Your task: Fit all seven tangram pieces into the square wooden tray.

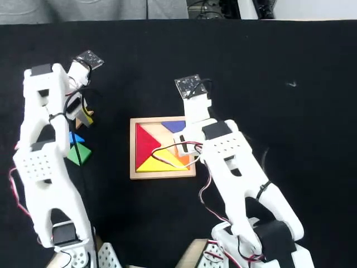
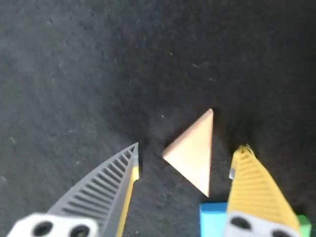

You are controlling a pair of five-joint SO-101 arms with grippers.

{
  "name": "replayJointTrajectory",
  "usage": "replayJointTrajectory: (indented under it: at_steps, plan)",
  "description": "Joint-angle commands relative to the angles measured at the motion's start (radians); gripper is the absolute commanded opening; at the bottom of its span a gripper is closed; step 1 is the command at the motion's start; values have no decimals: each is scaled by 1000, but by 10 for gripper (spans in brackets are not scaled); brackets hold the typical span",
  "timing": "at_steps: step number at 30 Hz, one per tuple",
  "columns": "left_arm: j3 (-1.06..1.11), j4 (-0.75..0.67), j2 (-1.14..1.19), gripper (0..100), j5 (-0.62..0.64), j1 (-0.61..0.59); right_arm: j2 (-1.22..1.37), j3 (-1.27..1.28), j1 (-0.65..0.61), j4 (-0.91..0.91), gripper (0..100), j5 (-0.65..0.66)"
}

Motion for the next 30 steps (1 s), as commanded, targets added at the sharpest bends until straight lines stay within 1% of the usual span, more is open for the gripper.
replayJointTrajectory:
  at_steps: [1,3,9,17,19,24,30]
  plan:
    - [-275,144,109,295,-25,4,-44,-5,17,-35,11,9]
    - [-352,192,166,291,-49,12,-44,-5,17,-35,11,9]
    - [-556,295,301,203,-72,15,-44,-5,17,-34,11,9]
    - [-800,425,408,195,-72,10,-44,-5,17,-34,11,9]
    - [-828,437,423,193,-68,10,-44,-5,17,-34,11,9]
    - [-834,437,436,135,-64,8,-44,-4,17,-34,11,9]
    - [-834,437,439,188,-31,4,-44,-4,17,-34,11,9]
